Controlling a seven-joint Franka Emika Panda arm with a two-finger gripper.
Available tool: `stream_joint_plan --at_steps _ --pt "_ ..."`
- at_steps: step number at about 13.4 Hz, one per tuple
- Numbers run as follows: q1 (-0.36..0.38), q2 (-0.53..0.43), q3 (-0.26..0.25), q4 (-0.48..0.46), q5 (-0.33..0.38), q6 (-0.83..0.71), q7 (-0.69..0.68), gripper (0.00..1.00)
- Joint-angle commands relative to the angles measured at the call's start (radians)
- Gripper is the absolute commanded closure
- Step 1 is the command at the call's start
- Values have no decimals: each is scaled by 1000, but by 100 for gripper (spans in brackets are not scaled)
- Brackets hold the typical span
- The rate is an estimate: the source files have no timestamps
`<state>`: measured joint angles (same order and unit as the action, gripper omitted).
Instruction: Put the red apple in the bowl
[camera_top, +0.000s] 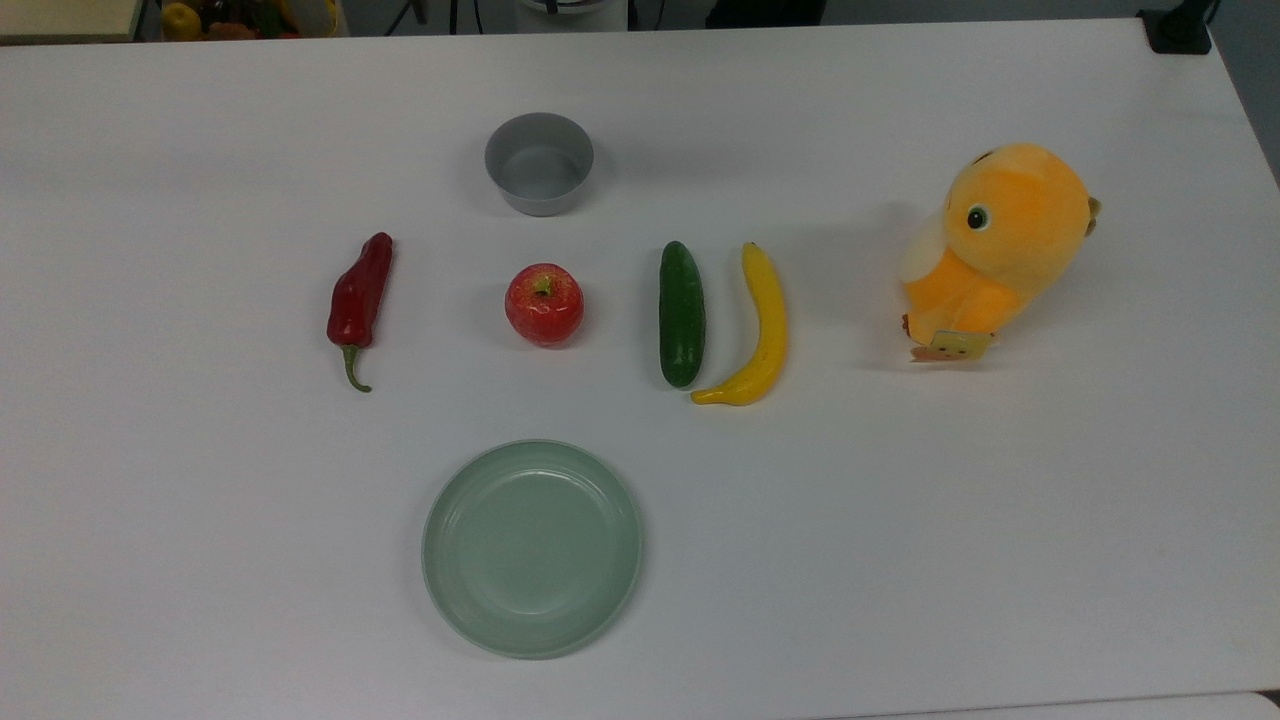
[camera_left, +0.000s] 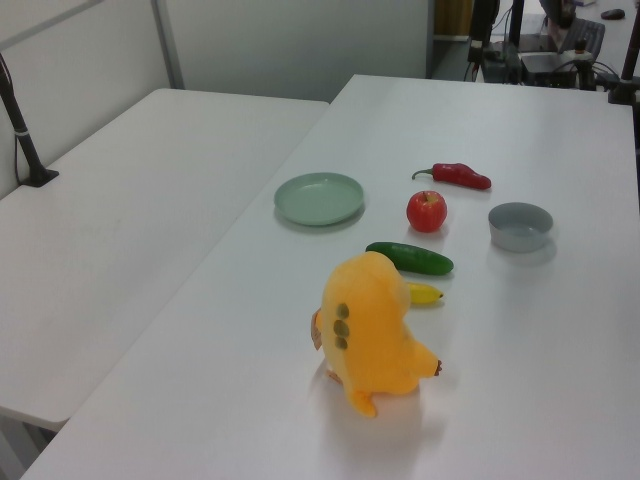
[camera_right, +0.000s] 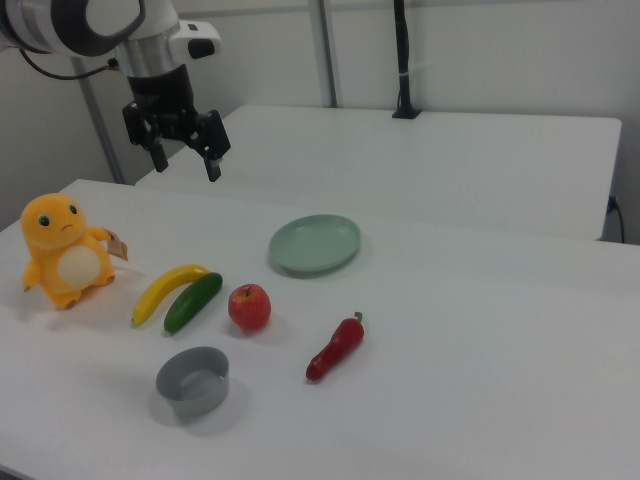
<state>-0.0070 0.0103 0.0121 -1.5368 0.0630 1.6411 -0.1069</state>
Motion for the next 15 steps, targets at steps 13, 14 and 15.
stream_joint_plan --at_steps 13,14,15 --pt "48 -3 5 -71 18 39 -26 0" --pt "48 8 5 -69 18 43 -54 0" --pt "50 28 5 -66 15 61 -68 0"
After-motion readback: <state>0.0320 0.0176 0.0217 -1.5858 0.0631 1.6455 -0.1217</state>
